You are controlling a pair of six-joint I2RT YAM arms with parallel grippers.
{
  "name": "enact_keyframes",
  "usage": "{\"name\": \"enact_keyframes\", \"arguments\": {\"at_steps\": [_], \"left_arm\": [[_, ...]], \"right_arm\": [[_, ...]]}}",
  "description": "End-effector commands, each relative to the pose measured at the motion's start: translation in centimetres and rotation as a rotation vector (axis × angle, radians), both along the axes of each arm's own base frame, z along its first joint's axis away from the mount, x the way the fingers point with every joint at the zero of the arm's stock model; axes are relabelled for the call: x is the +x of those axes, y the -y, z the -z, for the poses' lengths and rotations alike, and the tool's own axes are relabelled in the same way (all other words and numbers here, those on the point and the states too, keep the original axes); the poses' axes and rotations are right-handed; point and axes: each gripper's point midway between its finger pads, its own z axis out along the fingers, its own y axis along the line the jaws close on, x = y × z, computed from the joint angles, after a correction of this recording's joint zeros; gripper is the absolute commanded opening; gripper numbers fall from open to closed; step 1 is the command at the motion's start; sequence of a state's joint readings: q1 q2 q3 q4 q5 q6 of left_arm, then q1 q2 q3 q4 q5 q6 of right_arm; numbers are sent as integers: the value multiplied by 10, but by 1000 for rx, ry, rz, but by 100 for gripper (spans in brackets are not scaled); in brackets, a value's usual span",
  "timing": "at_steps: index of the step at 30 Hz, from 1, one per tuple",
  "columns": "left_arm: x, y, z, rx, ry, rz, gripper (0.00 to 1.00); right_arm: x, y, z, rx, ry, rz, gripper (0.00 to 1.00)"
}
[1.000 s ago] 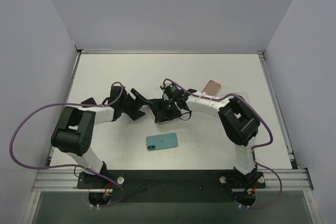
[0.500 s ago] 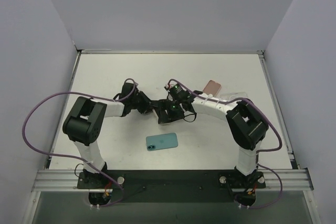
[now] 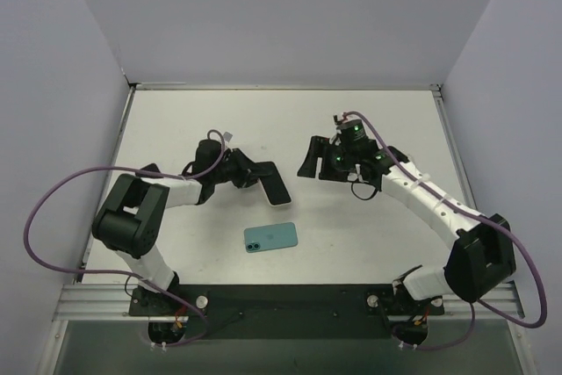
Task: Take the phone out of the phone case
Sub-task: Pick up the phone at the center of the board, then remove the phone case from the phone.
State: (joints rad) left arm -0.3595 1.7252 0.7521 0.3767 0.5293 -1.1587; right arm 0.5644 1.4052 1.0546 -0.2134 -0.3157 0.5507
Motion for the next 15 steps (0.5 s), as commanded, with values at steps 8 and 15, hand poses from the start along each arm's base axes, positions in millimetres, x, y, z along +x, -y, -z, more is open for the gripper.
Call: {"name": "enact_keyframes", "arguments": {"at_steps": [8,15], "left_arm": [[-8,7,-199,-637,465,80,0],[-4,1,-220,-681,506,33,0]], "right_arm": [[-22,-17,-73,455,62,-9,64],[-25,-26,-96,666,111,-2,59]]}}
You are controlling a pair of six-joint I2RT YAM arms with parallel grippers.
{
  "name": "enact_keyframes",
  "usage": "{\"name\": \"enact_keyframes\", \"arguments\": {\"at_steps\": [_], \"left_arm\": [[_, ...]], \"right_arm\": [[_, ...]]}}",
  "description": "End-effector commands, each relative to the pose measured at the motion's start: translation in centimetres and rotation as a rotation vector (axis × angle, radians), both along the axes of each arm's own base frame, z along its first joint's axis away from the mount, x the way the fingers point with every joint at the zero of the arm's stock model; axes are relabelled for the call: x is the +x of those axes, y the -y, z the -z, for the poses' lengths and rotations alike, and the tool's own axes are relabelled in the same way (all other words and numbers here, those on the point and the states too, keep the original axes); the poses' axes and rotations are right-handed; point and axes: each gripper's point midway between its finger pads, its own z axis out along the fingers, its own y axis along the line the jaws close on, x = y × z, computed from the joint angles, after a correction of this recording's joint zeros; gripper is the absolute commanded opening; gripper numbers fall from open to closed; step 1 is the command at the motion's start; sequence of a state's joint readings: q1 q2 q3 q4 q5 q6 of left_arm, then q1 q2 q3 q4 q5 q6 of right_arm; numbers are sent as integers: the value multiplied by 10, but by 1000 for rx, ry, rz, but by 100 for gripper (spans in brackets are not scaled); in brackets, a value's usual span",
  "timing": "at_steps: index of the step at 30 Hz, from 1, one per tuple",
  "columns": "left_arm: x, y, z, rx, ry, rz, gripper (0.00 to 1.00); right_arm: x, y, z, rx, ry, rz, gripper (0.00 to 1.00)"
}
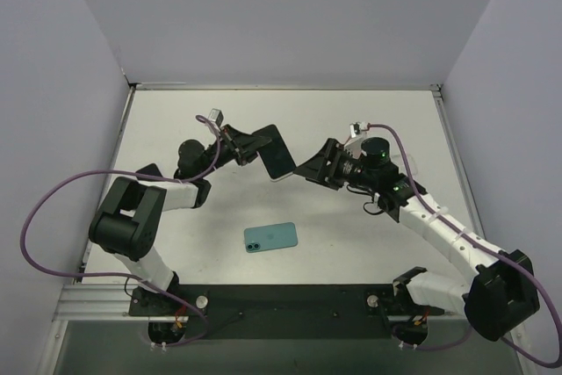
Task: Take the phone out of the phone case
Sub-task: Remove the phone case from the phone.
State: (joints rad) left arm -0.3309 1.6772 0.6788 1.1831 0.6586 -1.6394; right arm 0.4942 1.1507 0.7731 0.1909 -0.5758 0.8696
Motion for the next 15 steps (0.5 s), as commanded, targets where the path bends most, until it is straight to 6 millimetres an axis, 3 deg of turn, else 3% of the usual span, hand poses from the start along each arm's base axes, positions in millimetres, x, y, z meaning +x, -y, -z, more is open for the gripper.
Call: {"name": "enact_keyframes", "arguments": {"at_steps": [1,6,10,15], "left_arm": [[-11,-9,-57,-121,175,-12,0],[-13,-10,-62,-131,184,-14,0],[-15,-11,-63,-136,182,-14,0],[-16,-12,-64,-141,182,-14,0]], "right_arm": [[1,-13,-40,210,77,-8,57],[5,-18,-45,257,81,-9,49],[8,-22,-50,307,70,-9,34],[9,-28,-58,364,61,-21,24]]}}
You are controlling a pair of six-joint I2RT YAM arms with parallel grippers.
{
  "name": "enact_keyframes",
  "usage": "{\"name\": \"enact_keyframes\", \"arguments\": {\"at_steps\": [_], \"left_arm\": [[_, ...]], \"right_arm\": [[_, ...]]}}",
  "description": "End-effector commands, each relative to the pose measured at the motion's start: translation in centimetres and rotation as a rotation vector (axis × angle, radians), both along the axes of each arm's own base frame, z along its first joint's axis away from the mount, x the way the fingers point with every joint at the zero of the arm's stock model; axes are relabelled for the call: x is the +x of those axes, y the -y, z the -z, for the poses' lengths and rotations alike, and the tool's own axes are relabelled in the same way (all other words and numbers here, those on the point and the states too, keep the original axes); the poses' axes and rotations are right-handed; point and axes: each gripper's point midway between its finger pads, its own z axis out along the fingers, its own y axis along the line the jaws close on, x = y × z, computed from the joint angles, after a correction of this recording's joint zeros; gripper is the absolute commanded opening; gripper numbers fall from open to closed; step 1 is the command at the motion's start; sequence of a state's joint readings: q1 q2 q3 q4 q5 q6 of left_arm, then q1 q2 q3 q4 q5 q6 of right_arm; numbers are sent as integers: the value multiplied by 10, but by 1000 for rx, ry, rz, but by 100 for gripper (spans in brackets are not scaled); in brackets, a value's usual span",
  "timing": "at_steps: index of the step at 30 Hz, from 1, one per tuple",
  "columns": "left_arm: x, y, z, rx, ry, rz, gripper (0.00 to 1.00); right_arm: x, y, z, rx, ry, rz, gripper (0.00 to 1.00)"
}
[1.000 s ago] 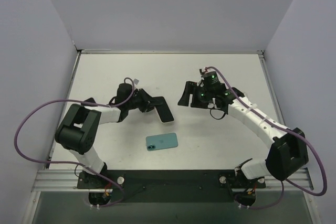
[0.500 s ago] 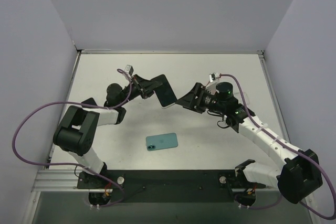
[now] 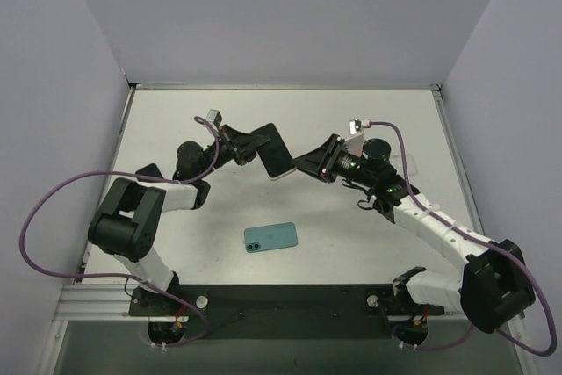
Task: Take the phone out of the phone case
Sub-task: Remove the phone case from the phone.
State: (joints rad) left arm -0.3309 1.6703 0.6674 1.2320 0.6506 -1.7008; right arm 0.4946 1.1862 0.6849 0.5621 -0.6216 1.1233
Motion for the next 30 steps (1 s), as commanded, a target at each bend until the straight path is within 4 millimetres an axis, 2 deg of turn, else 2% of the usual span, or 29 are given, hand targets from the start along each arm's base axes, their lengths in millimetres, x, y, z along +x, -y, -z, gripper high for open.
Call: {"name": "enact_keyframes", "arguments": {"at_steps": [1,4,8,12,14,17,23,24,26,27,30], "left_arm": [[-13,-9,-53,-92,191,-20,0],[-14,-10,-54,-95,191,-24,0],[-14,-11,-56,-94,190,-30,0],[-14,-14,-59,-97,191,-45,0],[-14,-16,-60,-100,191,-50,0],[-14,-19,-68,-115,206,-70,0],[-20,-25,-97,-154,279,-121,0],[-23,-27,-108,-158,312,-138,0],[-23,-27,-113,-147,313,-151,0],[-26,-29,-124,-148,342,-164,0],[-25,-30,-127,-117,334,-177,0]], "right_arm": [[-2,-13,-24,107,51,-40,19],[-5,-21,-29,138,49,-60,14],[-8,-25,-30,145,45,-65,14],[-9,-23,-30,154,43,-54,1],[-10,-22,-30,190,9,-47,0],[-10,-21,-42,289,-21,-39,0],[-11,-27,-76,455,-54,-58,0],[-11,-28,-83,474,-53,-66,0],[-14,-31,-91,487,-35,-87,0],[-15,-32,-97,487,-12,-92,0],[-19,-35,-95,444,1,-97,0]]}}
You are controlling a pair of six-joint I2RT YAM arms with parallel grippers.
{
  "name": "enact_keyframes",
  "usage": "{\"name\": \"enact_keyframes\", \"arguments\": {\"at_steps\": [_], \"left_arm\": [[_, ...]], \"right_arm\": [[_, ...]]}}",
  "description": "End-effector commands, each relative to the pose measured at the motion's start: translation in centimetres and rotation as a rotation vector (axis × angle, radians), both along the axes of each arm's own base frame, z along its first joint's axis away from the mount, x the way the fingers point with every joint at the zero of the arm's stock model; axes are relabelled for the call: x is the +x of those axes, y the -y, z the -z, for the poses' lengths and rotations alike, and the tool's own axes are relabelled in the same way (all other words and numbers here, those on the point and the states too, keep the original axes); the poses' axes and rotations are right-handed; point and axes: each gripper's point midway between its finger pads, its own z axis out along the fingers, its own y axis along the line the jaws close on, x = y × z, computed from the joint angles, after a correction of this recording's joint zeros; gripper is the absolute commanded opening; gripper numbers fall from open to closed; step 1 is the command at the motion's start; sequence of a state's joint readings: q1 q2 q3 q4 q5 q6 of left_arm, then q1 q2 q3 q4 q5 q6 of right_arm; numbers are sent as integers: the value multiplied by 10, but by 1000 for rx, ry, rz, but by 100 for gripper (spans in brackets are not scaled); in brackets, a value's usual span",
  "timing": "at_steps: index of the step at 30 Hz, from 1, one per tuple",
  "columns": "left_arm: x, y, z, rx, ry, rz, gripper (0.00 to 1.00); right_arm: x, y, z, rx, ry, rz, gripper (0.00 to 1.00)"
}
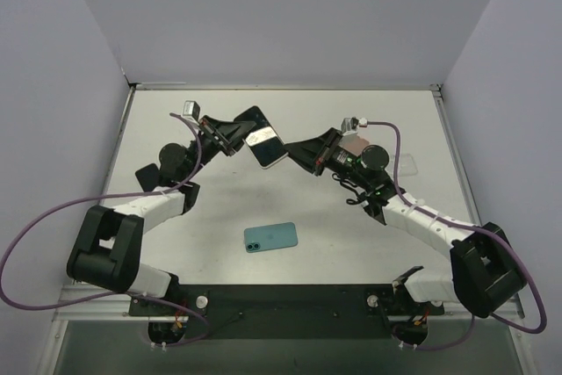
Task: Take the phone out of the phone case
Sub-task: Remove the phone case from the phone.
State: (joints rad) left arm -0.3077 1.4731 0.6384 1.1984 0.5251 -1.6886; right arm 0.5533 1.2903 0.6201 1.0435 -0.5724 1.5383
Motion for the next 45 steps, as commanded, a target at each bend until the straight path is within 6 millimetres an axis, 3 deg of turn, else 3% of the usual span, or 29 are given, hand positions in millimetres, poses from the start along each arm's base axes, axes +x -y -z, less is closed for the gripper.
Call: {"name": "enact_keyframes", "arguments": {"at_steps": [1,4,13,15,16,18,22,23,24,25,26,27,29,36,45], "left_arm": [[-19,-1,-66,-29,205,-37,0],[-21,-1,-70,-31,210,-29,0],[-23,-2,-67,-52,191,-17,0],[-24,-2,-68,-53,194,-17,0],[-24,-2,-67,-54,192,-16,0],[-26,-3,-68,-53,197,-17,0],[-28,-3,-68,-52,202,-11,0],[-29,-3,-69,-58,207,-8,0],[-31,-4,-72,-77,214,4,0],[-33,-4,-75,-93,216,11,0],[-35,-5,-79,-112,221,16,0],[-38,-6,-86,-147,221,39,0],[-44,-7,-103,-182,248,57,0],[-58,-19,-136,-233,302,33,0],[-75,-42,-165,-359,385,-34,0]], "right_arm": [[-20,-13,-45,51,126,-64,7],[-24,-14,-43,-21,152,-61,17],[-28,-11,-39,-87,175,-37,25],[-28,-10,-37,-78,167,-34,19],[-26,-9,-36,-73,160,-25,9],[-26,-7,-36,-39,144,-18,0],[-22,3,-46,67,136,9,0],[-24,7,-62,130,182,14,0],[-21,9,-59,158,171,17,0],[-20,11,-65,224,132,3,0],[-24,20,-87,319,195,9,0],[-16,20,-84,365,165,8,0],[-11,25,-96,496,107,-14,0],[-4,31,-124,566,139,20,0],[17,46,-138,693,60,106,0]]}}
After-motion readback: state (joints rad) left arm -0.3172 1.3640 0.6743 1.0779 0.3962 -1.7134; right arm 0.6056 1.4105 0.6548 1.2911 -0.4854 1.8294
